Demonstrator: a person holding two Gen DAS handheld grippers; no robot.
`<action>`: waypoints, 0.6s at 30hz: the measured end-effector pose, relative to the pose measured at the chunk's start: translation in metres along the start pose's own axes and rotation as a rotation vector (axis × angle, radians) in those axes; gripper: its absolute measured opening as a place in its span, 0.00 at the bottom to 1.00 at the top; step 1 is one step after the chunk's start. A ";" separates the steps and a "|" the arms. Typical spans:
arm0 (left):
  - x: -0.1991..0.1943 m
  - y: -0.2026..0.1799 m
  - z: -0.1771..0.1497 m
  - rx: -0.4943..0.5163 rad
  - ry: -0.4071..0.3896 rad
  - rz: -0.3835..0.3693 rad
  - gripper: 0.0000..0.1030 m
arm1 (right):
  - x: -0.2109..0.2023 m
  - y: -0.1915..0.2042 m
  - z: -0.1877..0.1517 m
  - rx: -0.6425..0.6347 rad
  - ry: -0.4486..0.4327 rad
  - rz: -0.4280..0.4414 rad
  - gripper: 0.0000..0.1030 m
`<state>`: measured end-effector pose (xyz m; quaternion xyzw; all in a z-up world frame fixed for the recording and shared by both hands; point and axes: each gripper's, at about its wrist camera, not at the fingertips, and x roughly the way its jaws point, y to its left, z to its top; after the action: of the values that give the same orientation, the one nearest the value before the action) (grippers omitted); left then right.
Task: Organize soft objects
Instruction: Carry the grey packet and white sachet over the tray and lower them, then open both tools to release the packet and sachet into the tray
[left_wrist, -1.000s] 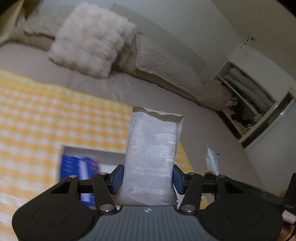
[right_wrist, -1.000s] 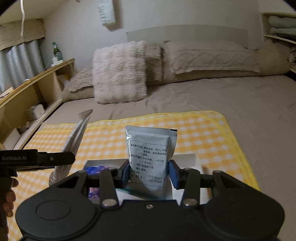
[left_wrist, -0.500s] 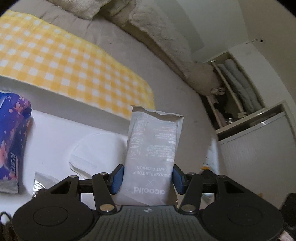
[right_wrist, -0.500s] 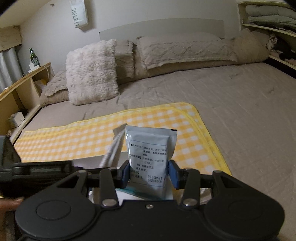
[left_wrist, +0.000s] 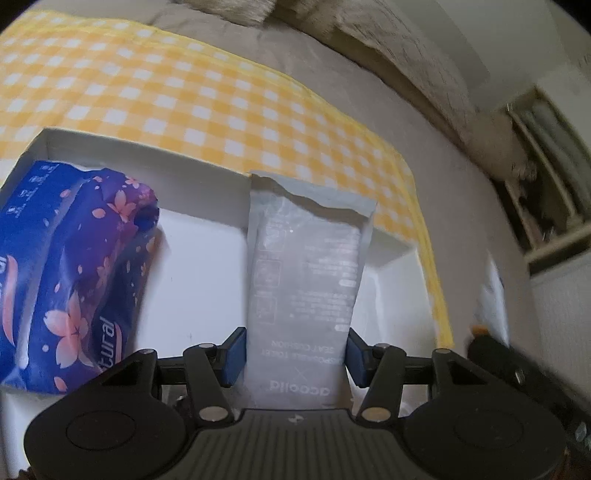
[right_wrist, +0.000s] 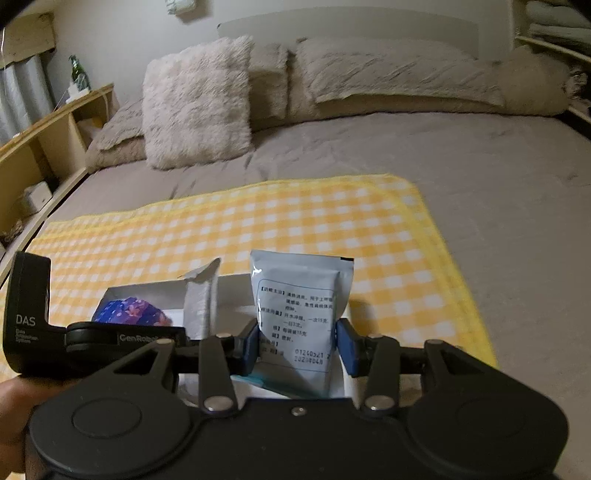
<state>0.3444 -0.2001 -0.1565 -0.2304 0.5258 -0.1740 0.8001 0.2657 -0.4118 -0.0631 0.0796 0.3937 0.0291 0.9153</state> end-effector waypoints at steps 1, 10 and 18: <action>0.000 -0.003 -0.001 0.023 0.009 0.011 0.54 | 0.005 0.003 0.001 -0.010 0.010 0.002 0.43; 0.003 -0.010 -0.004 0.080 0.062 0.050 0.57 | 0.037 0.023 0.001 -0.088 0.093 -0.020 0.43; -0.003 -0.005 0.000 0.074 0.008 0.092 0.74 | 0.040 0.015 0.002 -0.039 0.087 -0.034 0.49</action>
<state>0.3426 -0.2030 -0.1512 -0.1755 0.5321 -0.1573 0.8132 0.2949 -0.3923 -0.0883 0.0536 0.4336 0.0249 0.8991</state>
